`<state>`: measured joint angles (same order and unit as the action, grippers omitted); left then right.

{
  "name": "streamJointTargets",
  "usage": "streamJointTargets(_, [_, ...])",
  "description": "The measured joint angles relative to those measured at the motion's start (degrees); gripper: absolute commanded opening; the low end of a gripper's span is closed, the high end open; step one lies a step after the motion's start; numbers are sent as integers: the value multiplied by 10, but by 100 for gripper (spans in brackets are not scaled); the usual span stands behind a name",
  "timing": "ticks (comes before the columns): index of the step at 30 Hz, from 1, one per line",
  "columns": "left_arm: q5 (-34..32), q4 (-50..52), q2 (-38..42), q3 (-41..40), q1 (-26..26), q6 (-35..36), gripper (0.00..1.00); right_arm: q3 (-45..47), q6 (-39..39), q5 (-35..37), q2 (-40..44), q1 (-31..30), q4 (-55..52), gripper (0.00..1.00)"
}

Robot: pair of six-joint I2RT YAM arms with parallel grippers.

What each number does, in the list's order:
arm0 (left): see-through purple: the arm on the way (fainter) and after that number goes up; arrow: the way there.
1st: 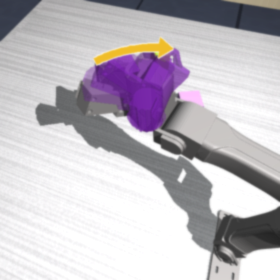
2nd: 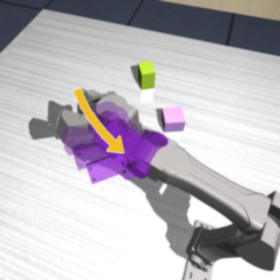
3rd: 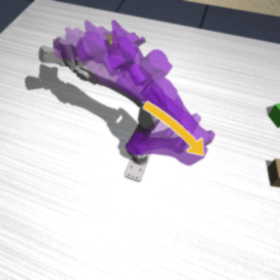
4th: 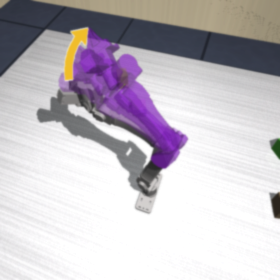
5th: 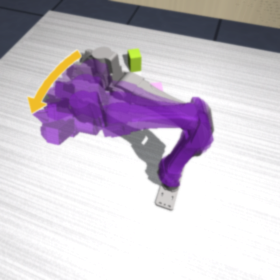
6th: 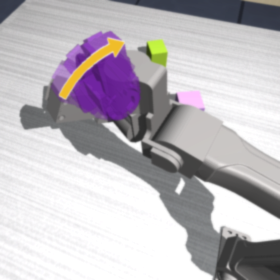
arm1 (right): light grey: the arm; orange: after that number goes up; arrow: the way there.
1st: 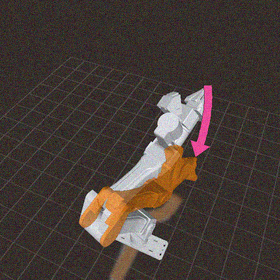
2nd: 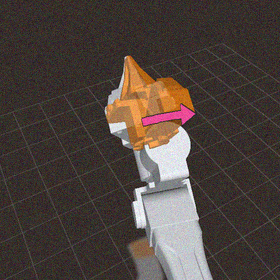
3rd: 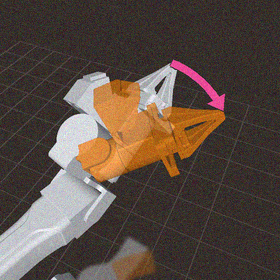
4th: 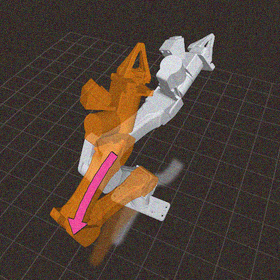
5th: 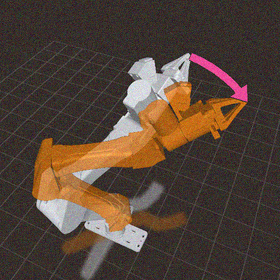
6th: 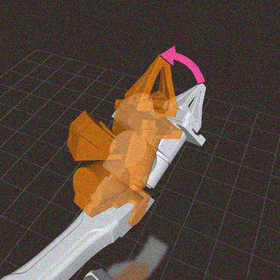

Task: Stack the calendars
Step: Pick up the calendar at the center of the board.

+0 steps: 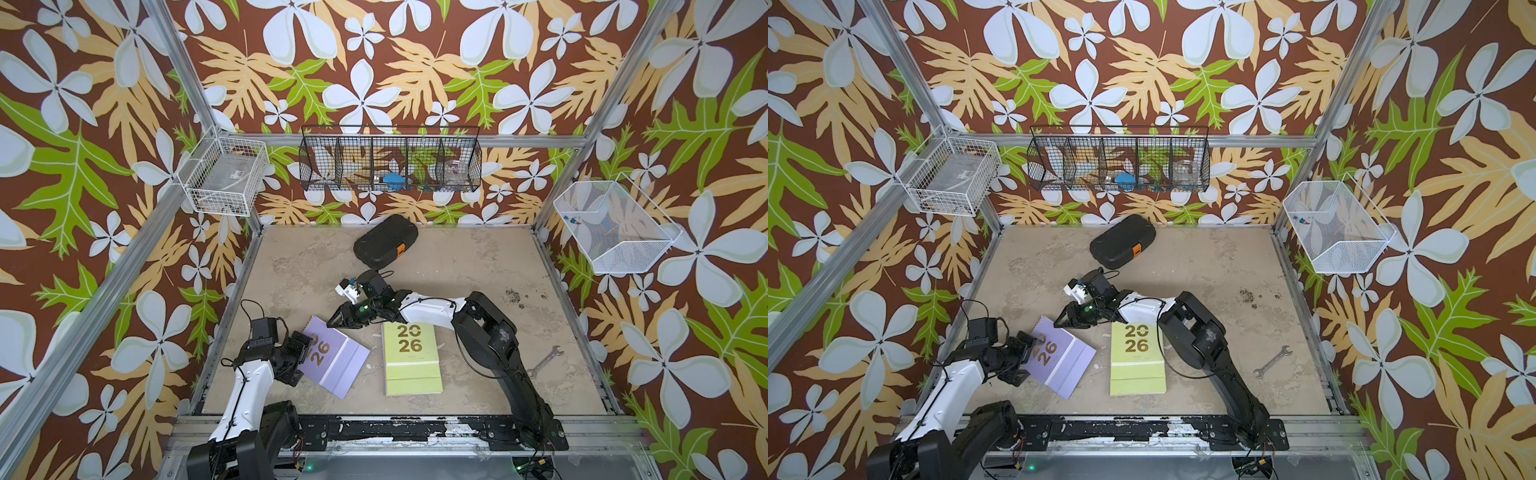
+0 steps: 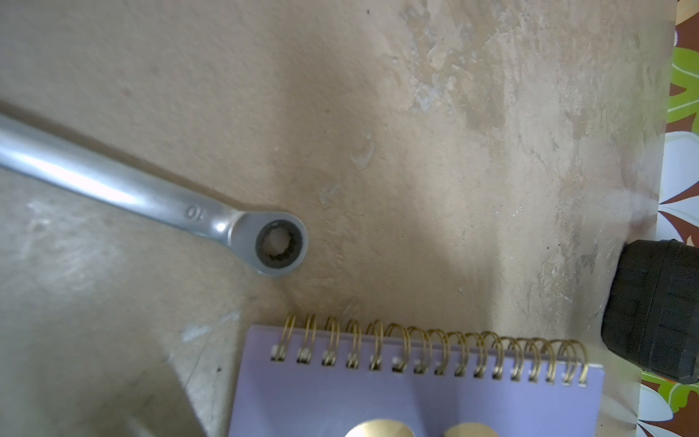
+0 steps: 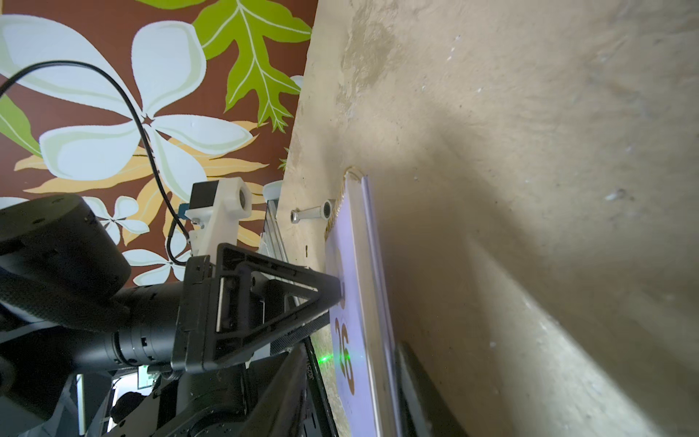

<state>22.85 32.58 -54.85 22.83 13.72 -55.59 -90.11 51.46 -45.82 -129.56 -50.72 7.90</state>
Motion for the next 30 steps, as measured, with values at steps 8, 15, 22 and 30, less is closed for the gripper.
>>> streamJointTargets(8, [1, -5, 10, -6, 0, -13, 92, 45, 99, 0, 0, 1, 112, 40])
streamJointTargets(15, [47, -41, 7, -10, 1, -27, 92, 54, 147, -60, 0, -11, 95, 41])
streamJointTargets(22, [58, -53, 7, -2, 1, -41, 93, 15, 122, -54, 5, -12, 26, 33])
streamJointTargets(30, [71, -63, 13, 2, 1, -43, 92, -19, 35, 0, 21, -14, -78, 22])
